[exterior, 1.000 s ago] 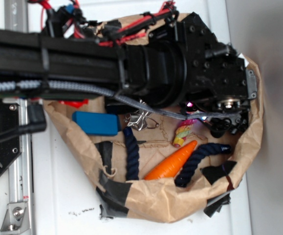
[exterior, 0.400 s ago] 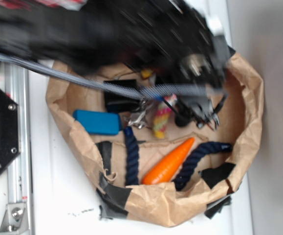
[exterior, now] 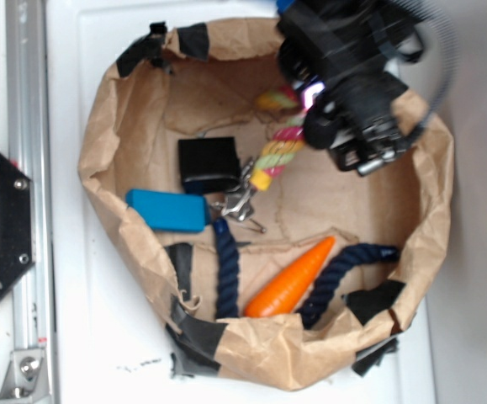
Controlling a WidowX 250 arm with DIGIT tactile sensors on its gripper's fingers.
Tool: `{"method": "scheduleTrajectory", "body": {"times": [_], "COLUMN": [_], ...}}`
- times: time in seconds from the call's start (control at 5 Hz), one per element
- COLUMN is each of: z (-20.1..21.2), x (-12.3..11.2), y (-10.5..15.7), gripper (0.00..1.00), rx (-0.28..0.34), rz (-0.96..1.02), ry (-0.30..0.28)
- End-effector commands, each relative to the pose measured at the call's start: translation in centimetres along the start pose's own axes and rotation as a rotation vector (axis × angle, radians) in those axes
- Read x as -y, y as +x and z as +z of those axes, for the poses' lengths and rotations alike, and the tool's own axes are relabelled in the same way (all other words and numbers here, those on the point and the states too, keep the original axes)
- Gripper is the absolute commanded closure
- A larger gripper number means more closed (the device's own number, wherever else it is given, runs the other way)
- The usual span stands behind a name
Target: Grab the multicolored rope.
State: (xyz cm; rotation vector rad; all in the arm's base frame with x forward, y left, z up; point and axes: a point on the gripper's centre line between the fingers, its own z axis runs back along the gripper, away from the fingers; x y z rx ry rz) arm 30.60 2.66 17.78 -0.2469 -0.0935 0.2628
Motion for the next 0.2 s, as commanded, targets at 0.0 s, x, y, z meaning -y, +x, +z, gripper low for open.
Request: {"method": "scheduleTrajectory", "body": {"times": [0.0], "z": [-1.67], "x": [0.75], "y": [0.21], "gripper": [1.00], "rx": [-0.025], "rz": [-0.109], "ry": [0.126]}}
